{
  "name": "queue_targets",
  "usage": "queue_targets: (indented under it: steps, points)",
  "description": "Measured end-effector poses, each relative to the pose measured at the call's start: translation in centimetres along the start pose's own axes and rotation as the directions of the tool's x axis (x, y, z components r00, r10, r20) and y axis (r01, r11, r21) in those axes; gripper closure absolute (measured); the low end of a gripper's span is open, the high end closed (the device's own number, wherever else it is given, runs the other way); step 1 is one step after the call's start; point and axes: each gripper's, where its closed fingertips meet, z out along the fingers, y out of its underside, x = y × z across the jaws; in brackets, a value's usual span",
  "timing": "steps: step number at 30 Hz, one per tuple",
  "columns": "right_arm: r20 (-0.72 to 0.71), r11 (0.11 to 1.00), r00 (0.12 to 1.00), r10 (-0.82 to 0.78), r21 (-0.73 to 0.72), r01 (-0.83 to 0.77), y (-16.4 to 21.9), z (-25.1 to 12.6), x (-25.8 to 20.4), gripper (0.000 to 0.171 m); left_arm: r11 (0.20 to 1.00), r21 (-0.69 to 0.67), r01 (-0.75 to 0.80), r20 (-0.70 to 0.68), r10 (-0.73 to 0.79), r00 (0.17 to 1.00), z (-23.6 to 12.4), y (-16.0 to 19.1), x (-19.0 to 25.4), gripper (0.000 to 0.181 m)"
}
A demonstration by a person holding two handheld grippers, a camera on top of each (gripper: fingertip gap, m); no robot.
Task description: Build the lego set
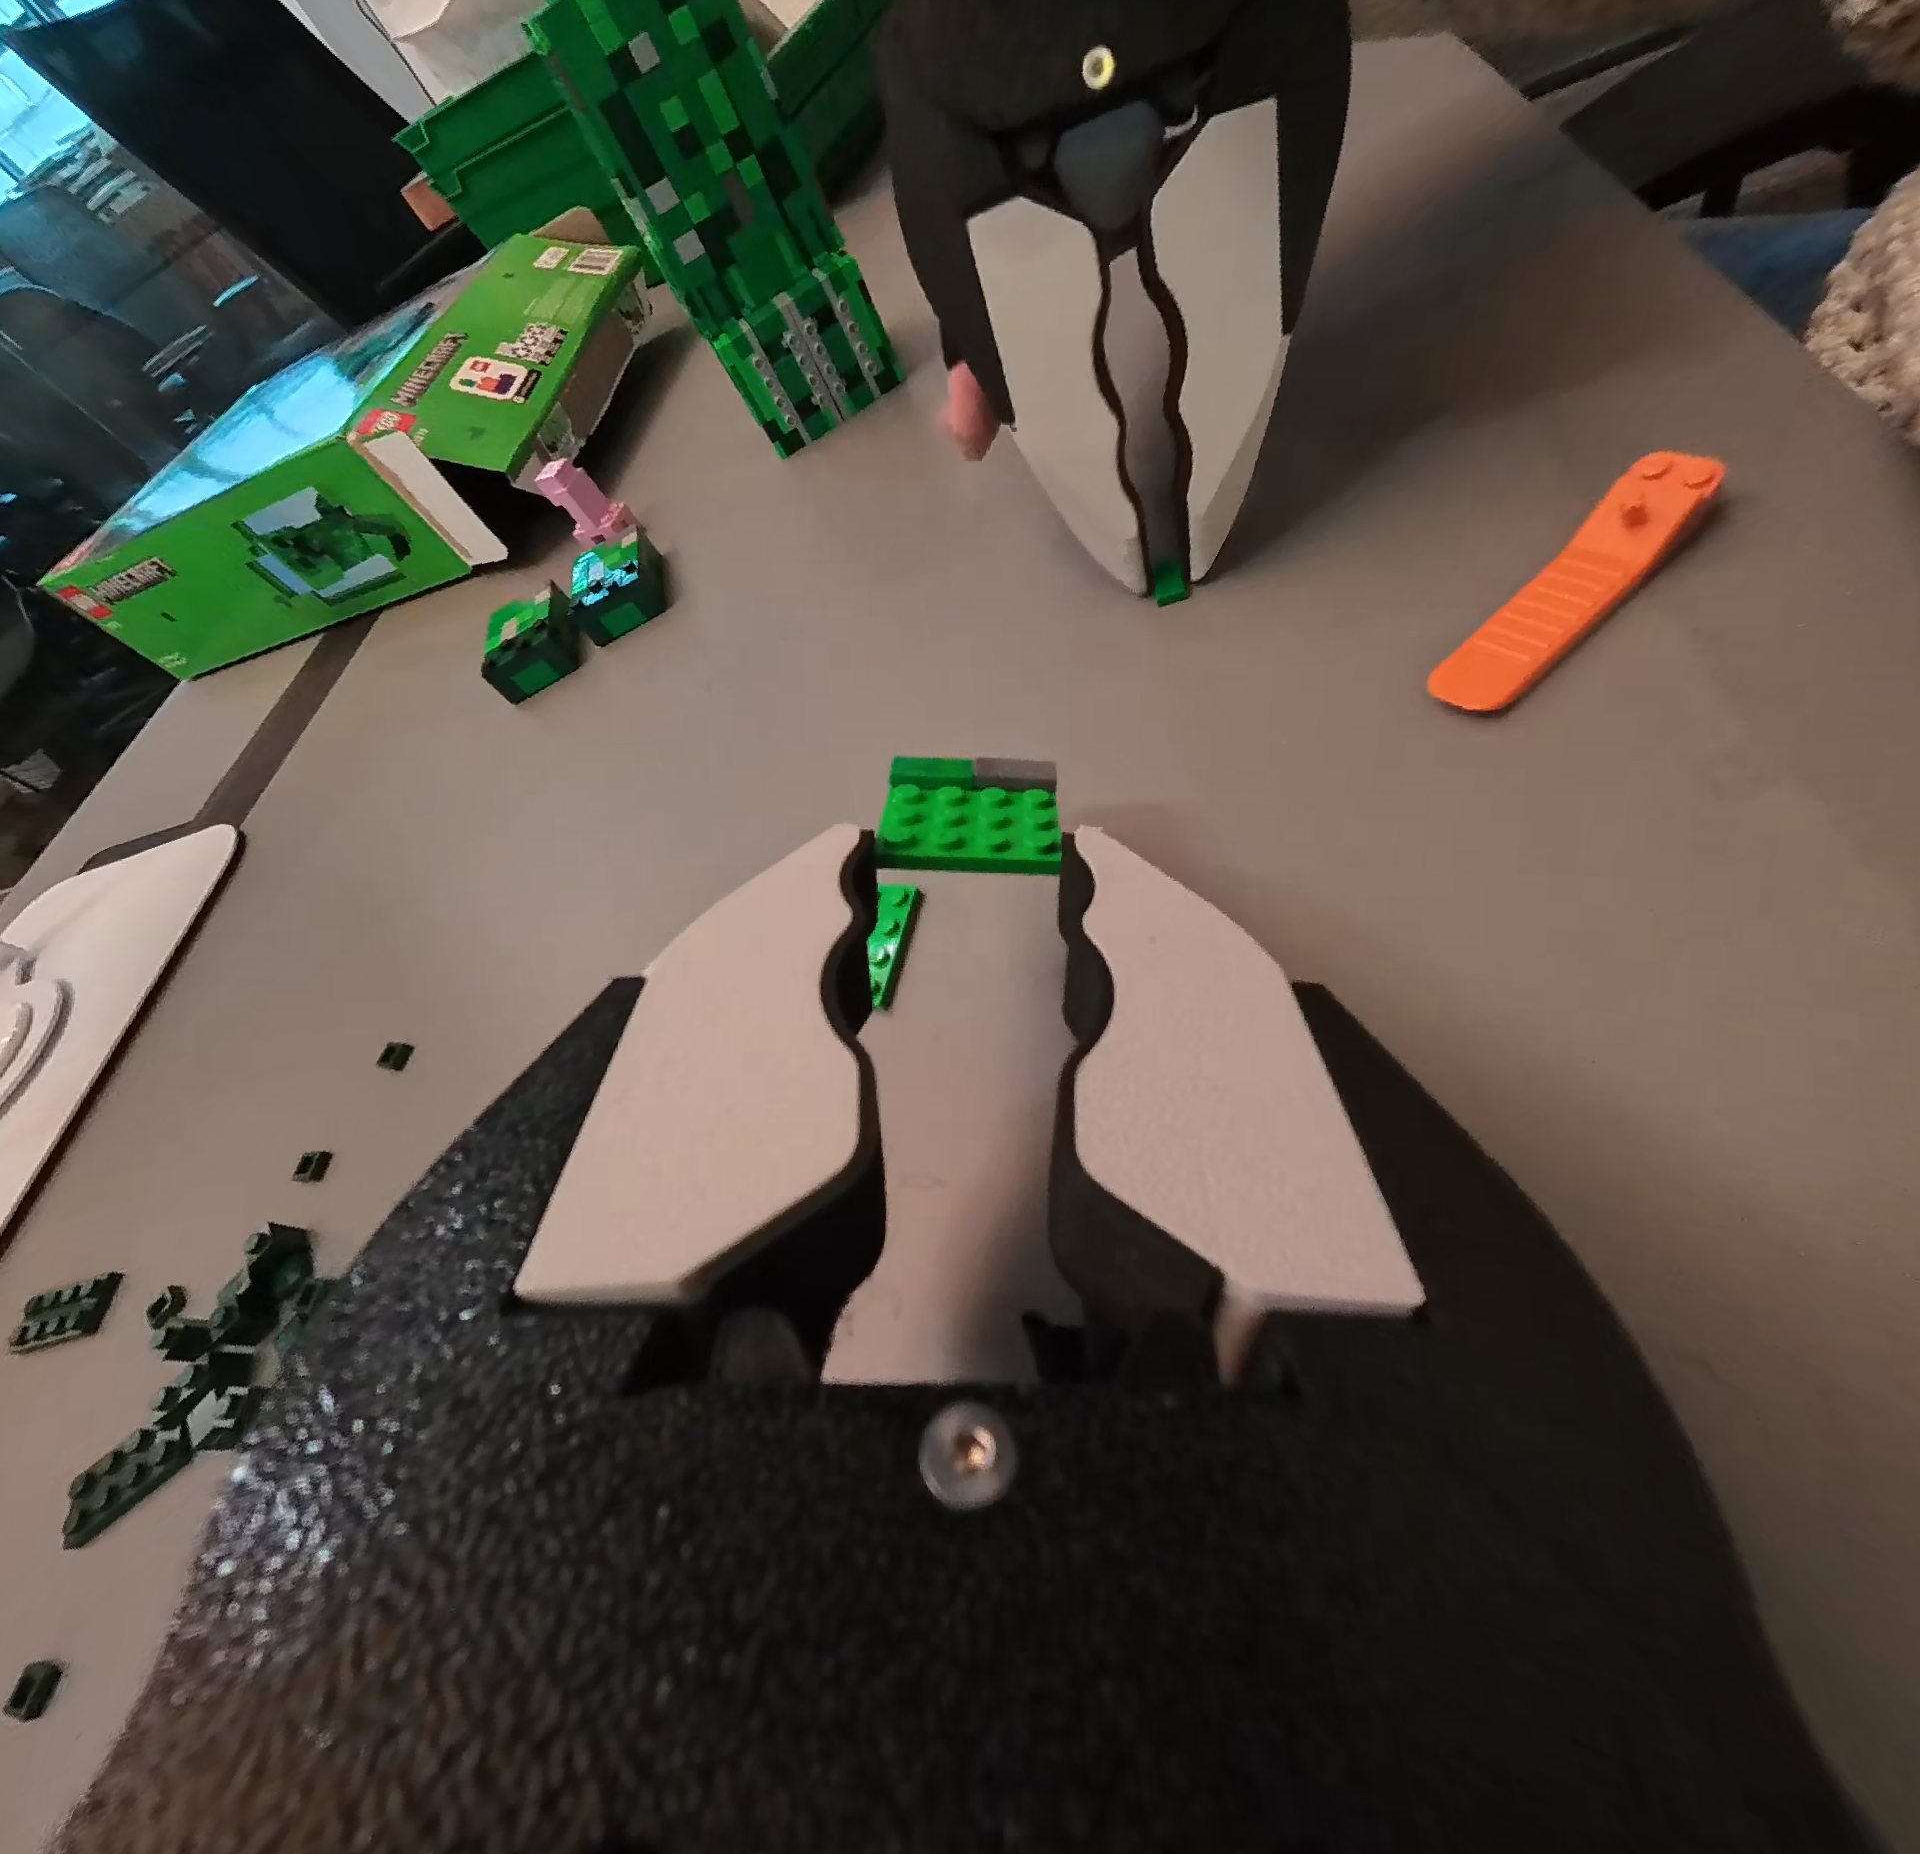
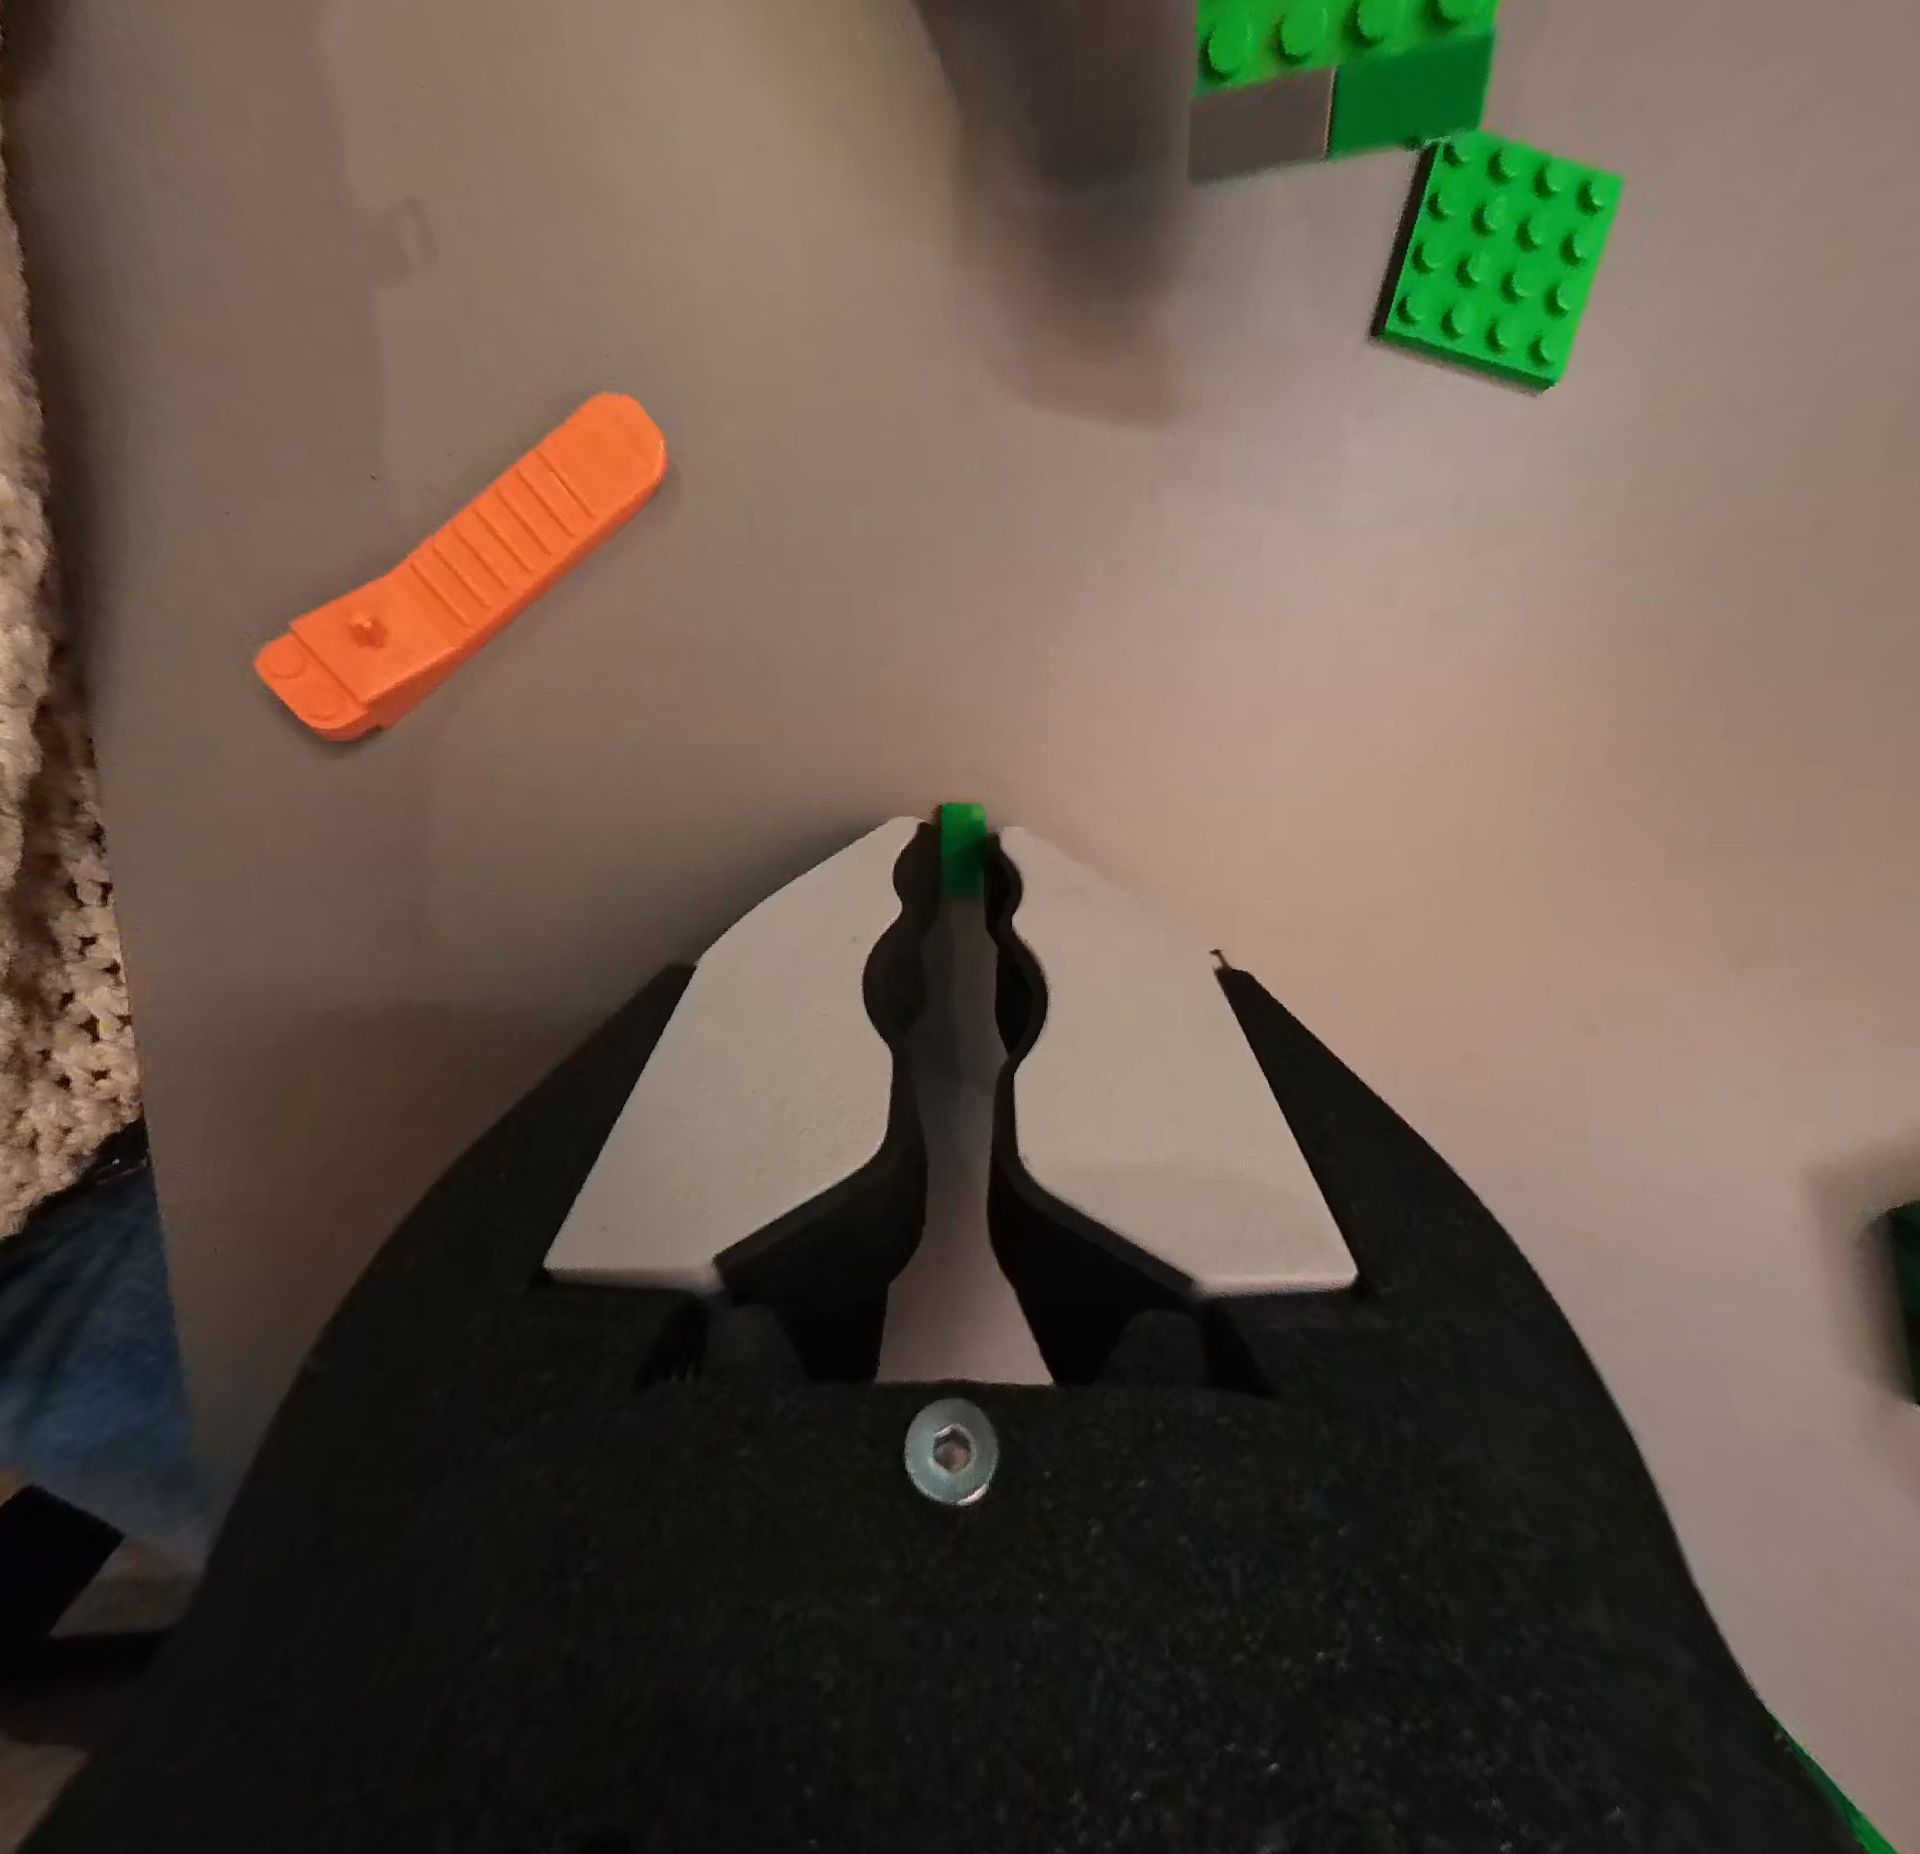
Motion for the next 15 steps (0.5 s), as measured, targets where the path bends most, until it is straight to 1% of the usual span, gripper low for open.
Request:
queue_targets:
  steps: [2,4,7,9,10,12,15]
  points:
    - [0.013,1.000,1.000,0.008,0.001,-0.008,-0.2,0.1,-0.1,0.163,1.000,-0.011,0.003,-0.006,-0.003,1.000,0.0,0.1,0.1,0.147]
    - [-0.017,0.999,1.000,0.002,0.037,-0.002,-0.8,0.0,0.4,0.163,0.999,-0.037,0.021,-0.003,-0.021,1.000,0.0,0.4,0.0,0.147]
    - [-0.095,0.978,0.995,0.029,0.208,-0.008,-4.5,-1.0,2.0,0.164,0.990,-0.100,0.104,-0.045,-0.109,0.993,0.2,0.9,0.5,0.147]
    - [-0.146,0.948,0.989,0.037,0.317,0.011,-7.4,-1.4,3.2,0.164,0.983,-0.141,0.121,-0.069,-0.132,0.989,0.3,1.4,0.8,0.147]
    - [-0.156,0.938,0.987,0.031,0.345,0.025,-8.4,-1.3,3.5,0.164,0.981,-0.151,0.122,-0.075,-0.134,0.988,0.3,1.5,0.9,0.147]
    - [-0.176,0.931,0.984,0.017,0.362,0.049,-9.5,-0.6,4.1,0.164,0.978,-0.165,0.125,-0.095,-0.142,0.985,0.3,1.6,1.2,0.147]
    - [-0.166,0.927,0.986,-0.022,0.366,0.082,-10.2,0.8,4.2,0.164,0.975,-0.174,0.137,-0.122,-0.160,0.980,0.2,1.7,1.5,0.147]
